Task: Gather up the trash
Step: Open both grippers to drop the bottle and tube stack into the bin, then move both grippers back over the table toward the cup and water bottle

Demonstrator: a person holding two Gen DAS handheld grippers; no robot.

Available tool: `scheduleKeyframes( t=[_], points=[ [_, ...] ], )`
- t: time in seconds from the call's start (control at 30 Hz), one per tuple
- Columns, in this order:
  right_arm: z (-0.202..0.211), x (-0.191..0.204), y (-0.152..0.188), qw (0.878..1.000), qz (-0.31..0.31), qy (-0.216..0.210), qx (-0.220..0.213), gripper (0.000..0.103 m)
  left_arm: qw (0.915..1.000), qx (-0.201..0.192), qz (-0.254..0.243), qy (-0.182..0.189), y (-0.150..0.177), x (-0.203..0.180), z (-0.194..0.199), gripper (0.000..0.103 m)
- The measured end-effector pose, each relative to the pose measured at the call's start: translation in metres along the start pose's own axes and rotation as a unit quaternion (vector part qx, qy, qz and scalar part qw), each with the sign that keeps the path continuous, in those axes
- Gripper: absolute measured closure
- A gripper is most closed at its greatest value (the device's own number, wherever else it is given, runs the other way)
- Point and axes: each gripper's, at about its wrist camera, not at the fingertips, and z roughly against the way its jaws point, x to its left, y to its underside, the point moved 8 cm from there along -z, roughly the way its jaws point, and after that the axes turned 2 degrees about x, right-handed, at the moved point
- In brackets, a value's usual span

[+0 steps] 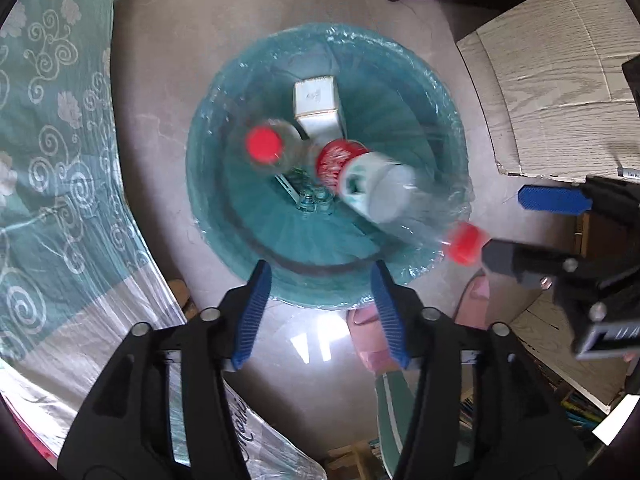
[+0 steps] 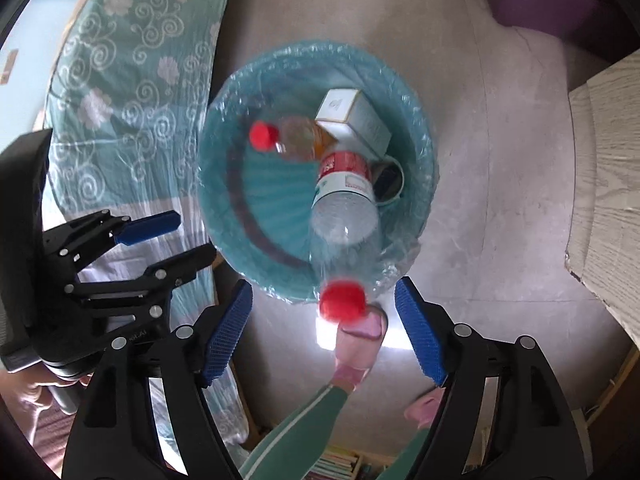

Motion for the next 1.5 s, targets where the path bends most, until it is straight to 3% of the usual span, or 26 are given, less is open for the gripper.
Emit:
scheduleKeyframes(
  t=[0.3,0.47,0.67,0.83,0.93,1.1,1.27,1.4,1.5],
  points=[
    [0.029,-0.006,-0.007,0.999,-0.017,-0.014,-0.037,0.029,0.9996,-0.024,0.001,-0.014,0.001,0.006,0.020,0.048],
    [0.059,0.010,0.002,0.996,0.024,-0.011,-0.080,0.029,0.9985,-0.050,0.019,-0.010,0.004,0.012,0.050,0.048],
    [0.137,0.055,0.024,0.987,0.081,-0.028,-0.137,0.028,0.9936,-0.110,0.002,-0.025,0.016,0.008,0.136,0.042],
    [0.259,0.098,0.055,0.966,0.129,-0.045,-0.219,0.023,0.9823,-0.168,-0.067,-0.047,0.023,-0.019,0.236,0.035],
    [0.342,0.105,0.078,0.949,0.137,-0.056,-0.277,0.020,0.9694,-0.211,-0.116,-0.047,0.021,-0.053,0.305,0.027],
    [0.481,0.072,0.128,0.917,0.123,-0.021,-0.378,0.016,0.9400,-0.270,-0.206,-0.028,-0.004,-0.140,0.408,0.017],
    [0.577,-0.009,0.186,0.892,0.057,0.036,-0.447,0.015,0.8934,-0.327,-0.308,-0.018,-0.036,-0.269,0.484,0.009],
    [0.632,-0.101,0.243,0.875,-0.013,0.084,-0.476,0.015,0.8602,-0.343,-0.378,-0.007,-0.060,-0.378,0.513,0.008],
    [0.661,-0.169,0.287,0.863,-0.058,0.128,-0.485,0.015,0.8301,-0.349,-0.435,-0.007,-0.078,-0.466,0.523,0.007]
  ],
)
